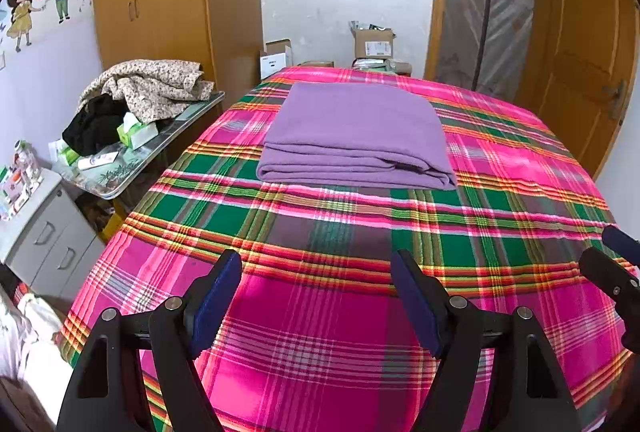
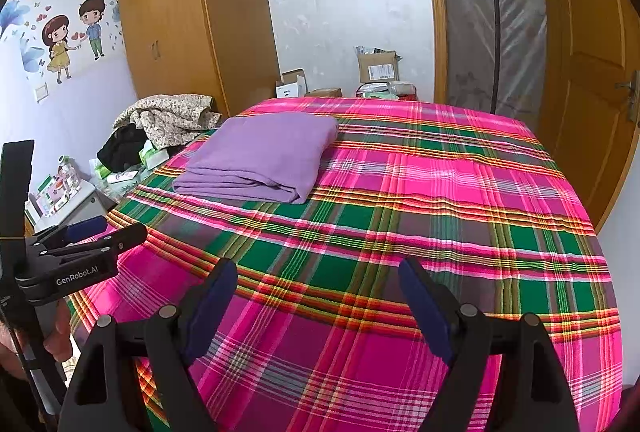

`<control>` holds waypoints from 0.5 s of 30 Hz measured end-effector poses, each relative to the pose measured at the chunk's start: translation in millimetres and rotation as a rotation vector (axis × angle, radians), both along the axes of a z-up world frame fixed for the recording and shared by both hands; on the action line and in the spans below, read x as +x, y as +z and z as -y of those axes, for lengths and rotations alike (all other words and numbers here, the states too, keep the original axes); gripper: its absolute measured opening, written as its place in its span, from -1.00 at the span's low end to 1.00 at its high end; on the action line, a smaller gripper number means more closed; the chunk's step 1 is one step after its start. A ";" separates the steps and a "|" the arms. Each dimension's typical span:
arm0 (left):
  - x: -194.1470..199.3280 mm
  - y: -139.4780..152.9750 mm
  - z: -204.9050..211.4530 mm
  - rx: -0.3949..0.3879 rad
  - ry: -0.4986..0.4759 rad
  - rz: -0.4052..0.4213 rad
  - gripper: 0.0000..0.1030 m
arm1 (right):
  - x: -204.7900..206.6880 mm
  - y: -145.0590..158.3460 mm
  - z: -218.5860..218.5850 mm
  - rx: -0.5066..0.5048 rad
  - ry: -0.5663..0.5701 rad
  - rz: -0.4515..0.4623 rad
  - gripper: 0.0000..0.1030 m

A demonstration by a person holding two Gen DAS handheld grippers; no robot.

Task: Fold clothes
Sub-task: 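Move the right tool toward the folded lilac garment and grasp its edge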

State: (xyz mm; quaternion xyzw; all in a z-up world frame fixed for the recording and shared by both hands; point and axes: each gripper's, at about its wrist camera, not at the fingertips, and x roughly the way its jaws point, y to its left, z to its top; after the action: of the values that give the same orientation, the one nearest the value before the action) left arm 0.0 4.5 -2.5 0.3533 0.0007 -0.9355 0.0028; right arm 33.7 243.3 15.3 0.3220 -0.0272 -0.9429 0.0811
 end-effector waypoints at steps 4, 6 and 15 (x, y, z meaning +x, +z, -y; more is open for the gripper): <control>0.0 -2.9 -5.3 -0.013 0.005 0.014 0.52 | -2.6 3.1 0.6 0.005 -0.005 0.002 0.63; 0.0 -4.3 -7.9 -0.019 0.008 0.021 0.52 | -1.5 1.2 1.8 0.012 -0.010 0.005 0.63; 2.0 -8.5 -9.6 -0.043 -0.008 0.048 0.53 | 0.8 -5.2 6.0 0.041 -0.027 0.023 0.63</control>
State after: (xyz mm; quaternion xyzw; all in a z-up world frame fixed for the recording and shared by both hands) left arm 2.0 14.1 -11.0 0.3756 -0.0211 -0.9265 0.0066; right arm 34.5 237.3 10.1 0.3341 -0.0132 -0.9404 0.0614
